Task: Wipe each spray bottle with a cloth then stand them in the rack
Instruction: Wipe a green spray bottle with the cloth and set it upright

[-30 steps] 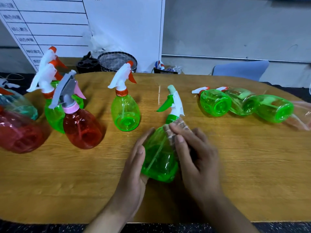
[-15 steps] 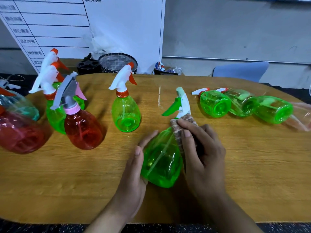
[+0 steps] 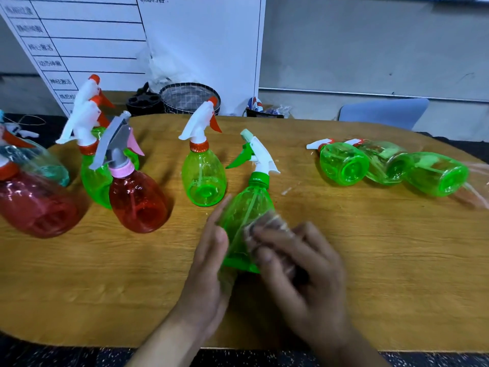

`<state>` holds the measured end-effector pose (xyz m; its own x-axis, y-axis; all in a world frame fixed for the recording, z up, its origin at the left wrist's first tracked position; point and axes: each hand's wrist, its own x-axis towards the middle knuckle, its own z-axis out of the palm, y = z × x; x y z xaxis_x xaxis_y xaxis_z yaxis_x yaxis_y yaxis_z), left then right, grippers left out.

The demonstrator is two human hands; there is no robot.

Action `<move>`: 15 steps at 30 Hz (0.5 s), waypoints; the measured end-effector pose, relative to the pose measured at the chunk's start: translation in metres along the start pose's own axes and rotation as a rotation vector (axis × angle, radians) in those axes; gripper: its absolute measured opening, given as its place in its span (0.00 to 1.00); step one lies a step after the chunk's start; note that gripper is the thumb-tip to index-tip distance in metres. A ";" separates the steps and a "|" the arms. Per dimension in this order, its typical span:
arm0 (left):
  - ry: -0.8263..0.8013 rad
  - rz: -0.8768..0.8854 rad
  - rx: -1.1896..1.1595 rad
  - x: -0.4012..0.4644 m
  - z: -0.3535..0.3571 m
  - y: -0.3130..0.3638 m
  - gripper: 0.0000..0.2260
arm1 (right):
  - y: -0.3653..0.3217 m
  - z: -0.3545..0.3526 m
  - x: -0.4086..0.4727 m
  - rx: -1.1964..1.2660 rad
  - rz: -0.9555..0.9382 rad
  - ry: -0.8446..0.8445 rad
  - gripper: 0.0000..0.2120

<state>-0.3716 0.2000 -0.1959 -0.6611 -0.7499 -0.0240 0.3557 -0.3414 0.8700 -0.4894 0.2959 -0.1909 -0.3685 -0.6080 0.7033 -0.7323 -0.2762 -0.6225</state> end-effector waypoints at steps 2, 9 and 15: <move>-0.022 0.019 0.022 0.002 -0.002 -0.001 0.43 | 0.007 -0.004 0.009 0.105 0.153 0.130 0.15; -0.052 0.019 0.000 0.003 -0.001 -0.001 0.32 | 0.023 0.006 0.011 0.299 0.407 0.137 0.17; -0.094 0.010 0.076 0.002 -0.003 -0.010 0.26 | 0.019 0.008 0.009 0.182 0.339 0.105 0.17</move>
<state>-0.3745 0.2008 -0.2061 -0.7180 -0.6955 0.0283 0.3143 -0.2876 0.9047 -0.5022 0.2785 -0.1994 -0.6351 -0.6108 0.4729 -0.4492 -0.2060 -0.8694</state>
